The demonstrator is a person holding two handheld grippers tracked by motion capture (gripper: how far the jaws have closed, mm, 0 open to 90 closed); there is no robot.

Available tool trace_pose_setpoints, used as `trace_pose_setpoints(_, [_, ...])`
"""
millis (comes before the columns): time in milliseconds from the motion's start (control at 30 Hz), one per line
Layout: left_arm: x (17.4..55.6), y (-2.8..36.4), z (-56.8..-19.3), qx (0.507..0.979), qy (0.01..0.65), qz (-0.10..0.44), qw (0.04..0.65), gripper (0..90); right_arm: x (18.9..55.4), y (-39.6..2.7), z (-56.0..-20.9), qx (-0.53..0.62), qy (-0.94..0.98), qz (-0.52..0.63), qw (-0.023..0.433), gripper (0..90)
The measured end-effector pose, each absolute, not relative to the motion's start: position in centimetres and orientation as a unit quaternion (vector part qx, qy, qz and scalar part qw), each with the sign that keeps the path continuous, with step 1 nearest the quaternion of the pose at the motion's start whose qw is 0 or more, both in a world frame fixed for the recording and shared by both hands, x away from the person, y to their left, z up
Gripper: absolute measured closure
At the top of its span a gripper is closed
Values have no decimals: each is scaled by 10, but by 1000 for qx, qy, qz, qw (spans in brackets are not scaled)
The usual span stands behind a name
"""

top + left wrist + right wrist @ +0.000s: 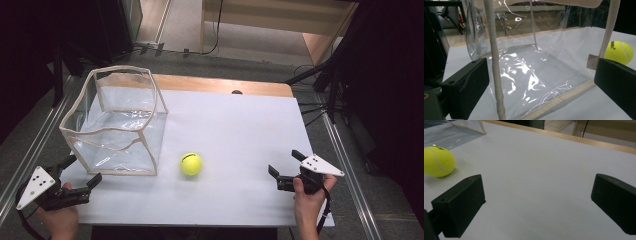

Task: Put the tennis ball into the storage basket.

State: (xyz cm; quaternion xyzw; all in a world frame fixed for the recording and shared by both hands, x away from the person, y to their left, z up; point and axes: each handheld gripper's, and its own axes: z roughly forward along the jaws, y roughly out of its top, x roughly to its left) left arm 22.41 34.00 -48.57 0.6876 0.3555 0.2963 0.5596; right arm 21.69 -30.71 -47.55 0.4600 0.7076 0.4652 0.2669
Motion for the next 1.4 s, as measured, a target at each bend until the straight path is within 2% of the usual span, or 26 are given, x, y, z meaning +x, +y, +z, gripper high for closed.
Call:
trace_pose_setpoints(833, [224,341,-485,684,357,293,565,1,255,-250,-456,413,767,452,194,0])
trace_pose_setpoints(1267, [225,341,-485,683,358,292,566,1,273,-216,-453,387,802,421,172,0])
trace_pose_setpoints(1400, [225,341,-485,683,357,292,566,1,276,-210,-455,381,803,435,143,0])
